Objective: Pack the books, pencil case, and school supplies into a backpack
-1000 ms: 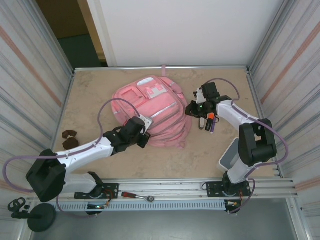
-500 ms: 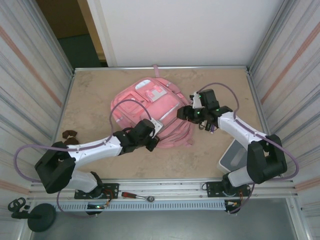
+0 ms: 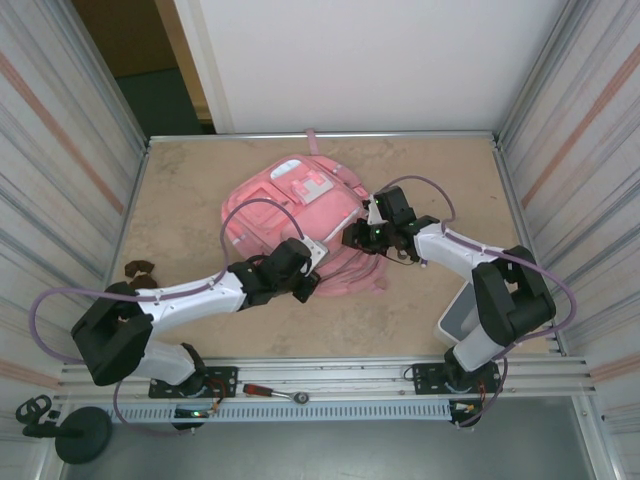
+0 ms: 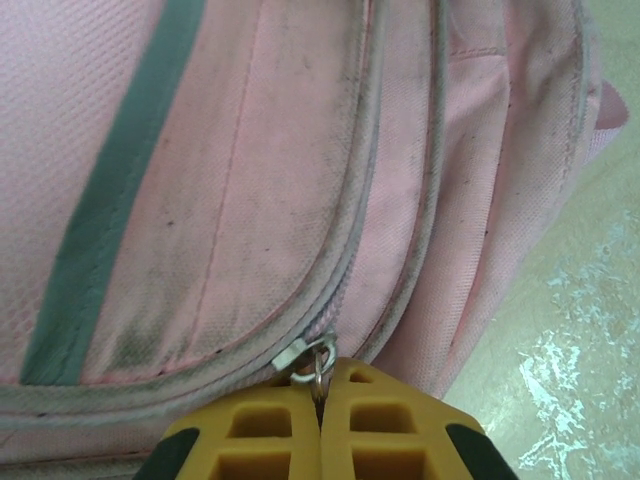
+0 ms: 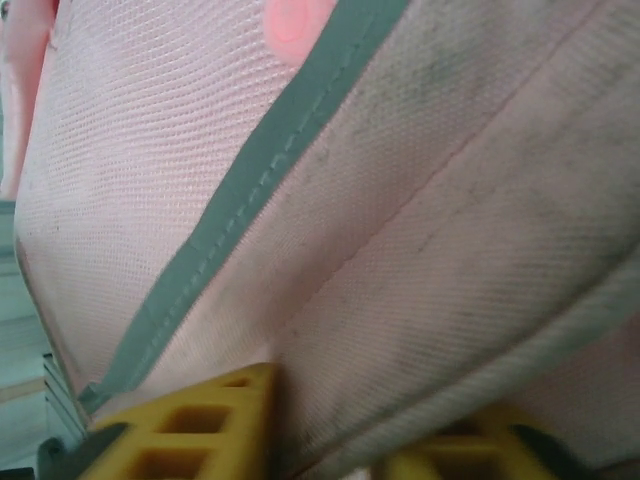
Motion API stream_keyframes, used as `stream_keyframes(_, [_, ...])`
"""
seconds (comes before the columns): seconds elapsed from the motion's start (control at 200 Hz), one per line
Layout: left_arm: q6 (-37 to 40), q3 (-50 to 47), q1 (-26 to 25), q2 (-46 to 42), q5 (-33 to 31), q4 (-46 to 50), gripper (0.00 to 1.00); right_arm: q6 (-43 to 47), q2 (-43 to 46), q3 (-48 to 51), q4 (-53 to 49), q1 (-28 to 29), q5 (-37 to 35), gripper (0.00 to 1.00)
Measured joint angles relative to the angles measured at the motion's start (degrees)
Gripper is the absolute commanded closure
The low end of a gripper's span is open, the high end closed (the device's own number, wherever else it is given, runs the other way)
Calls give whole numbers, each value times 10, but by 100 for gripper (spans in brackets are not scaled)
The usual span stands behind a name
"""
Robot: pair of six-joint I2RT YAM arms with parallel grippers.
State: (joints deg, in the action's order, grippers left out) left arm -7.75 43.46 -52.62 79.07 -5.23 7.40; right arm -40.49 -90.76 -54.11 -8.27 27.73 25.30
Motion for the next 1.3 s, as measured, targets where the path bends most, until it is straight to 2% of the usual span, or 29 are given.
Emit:
stream_keyframes(0.155, [3, -12, 4, -14, -23, -1, 100, -3, 0, 0, 6, -3, 2, 100])
stream_keyframes(0.366, [2, -52, 70, -54, -24, -3, 100, 0, 2, 0, 6, -4, 8, 100])
stream_keyframes(0.591, [-5, -60, 133, -75, 3, -7, 100, 0, 0, -5, 23, 11, 17, 100])
stream_keyframes(0.641, [-7, -60, 141, -74, 3, -6, 93, 0, -2, -10, 26, 17, 17, 100])
stream_keyframes(0.782, [-13, -51, 155, -63, -12, 13, 63, 3, -9, -19, 24, 28, 14, 84])
stream_keyframes(0.872, [-17, -47, 163, -63, -21, 30, 51, 11, -9, -19, 12, 28, 15, 69])
stream_keyframes(1.062, [-17, -47, 150, -104, -21, 44, 39, 57, 31, -20, -42, 12, 7, 50])
stream_keyframes(1.187, [4, -47, 92, -149, -35, 24, 32, 89, 103, -19, -85, -24, -30, 44])
stream_keyframes(1.298, [38, -31, 43, -139, -46, 9, 27, 116, 163, -18, -114, -58, -74, 39])
